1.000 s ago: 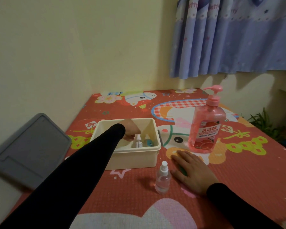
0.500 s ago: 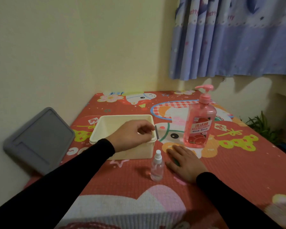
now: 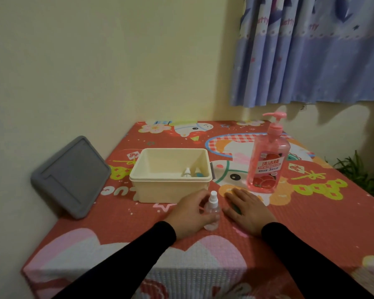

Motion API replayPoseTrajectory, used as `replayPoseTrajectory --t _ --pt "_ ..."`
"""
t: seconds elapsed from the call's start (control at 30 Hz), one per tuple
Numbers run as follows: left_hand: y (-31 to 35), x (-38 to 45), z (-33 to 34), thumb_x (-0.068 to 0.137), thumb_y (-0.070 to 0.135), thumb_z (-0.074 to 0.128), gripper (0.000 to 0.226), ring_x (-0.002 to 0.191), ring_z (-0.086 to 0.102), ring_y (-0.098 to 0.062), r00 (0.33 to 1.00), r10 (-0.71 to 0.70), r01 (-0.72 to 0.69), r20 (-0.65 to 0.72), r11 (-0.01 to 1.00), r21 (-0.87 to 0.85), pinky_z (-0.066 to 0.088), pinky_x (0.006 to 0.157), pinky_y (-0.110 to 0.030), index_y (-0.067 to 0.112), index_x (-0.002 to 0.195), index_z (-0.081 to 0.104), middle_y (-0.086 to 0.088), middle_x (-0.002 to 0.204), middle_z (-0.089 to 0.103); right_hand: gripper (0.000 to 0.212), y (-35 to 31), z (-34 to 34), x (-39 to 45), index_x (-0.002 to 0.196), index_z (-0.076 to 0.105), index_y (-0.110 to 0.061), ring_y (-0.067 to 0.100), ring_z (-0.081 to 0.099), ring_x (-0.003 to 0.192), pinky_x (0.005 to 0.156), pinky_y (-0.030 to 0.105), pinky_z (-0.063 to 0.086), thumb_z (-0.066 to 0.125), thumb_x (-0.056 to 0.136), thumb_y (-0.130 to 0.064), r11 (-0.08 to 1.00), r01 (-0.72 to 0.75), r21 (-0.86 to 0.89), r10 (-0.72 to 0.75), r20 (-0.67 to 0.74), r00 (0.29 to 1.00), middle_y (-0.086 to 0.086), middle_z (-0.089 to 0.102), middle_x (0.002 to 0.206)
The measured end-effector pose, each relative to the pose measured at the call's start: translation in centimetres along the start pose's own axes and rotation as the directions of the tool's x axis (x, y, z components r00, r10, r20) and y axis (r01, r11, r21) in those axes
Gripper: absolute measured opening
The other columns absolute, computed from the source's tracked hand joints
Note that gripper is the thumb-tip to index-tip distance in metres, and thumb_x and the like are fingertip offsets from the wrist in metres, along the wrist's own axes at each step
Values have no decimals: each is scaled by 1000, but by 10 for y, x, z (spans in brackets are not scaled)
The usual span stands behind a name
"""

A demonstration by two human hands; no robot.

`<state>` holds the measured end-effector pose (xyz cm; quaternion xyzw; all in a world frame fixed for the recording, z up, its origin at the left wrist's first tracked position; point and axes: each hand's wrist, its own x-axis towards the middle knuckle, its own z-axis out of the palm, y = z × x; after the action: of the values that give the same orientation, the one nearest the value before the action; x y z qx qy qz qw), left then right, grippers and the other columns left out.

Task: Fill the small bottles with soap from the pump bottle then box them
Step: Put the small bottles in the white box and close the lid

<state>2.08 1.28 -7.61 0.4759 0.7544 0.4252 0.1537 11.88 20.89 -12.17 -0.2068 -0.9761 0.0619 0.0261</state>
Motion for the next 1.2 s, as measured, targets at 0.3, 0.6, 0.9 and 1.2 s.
replayPoseTrajectory --t 0.3,0.6,0.9,1.2 --pt "17 10 -21 79 30 75 18 89 66 -13 996 50 -53 -79 998 -39 54 85 -40 22 92 66 4 94 69 68 -2 -2 -1 151 21 -34 18 10 149 119 34 5 19 92 -66 1000 7 -10 -7 3 1000 0 14 162" --pt "44 55 -103 79 21 77 32 94 66 -18 969 3 -62 -248 971 -231 54 84 -38 23 108 64 -2 103 70 66 -4 -5 -4 151 18 -36 17 8 149 120 37 6 20 93 -67 1000 -10 -13 11 28 1000 -3 11 162" --pt "1 111 -139 76 7 77 31 87 60 -22 932 -304 265 -195 942 -204 53 83 -38 10 105 65 -6 95 63 81 -4 -6 -3 151 16 -39 15 6 149 119 34 4 7 80 -77 1000 -15 0 15 26 1000 -5 9 162" --pt "-41 137 -124 77 3 75 29 90 58 -26 878 -463 466 -121 885 -2 55 85 -41 6 100 59 -13 104 61 72 -3 -7 -1 151 14 -40 13 4 149 119 34 2 14 87 -73 1000 -27 -3 27 34 999 -7 8 162"
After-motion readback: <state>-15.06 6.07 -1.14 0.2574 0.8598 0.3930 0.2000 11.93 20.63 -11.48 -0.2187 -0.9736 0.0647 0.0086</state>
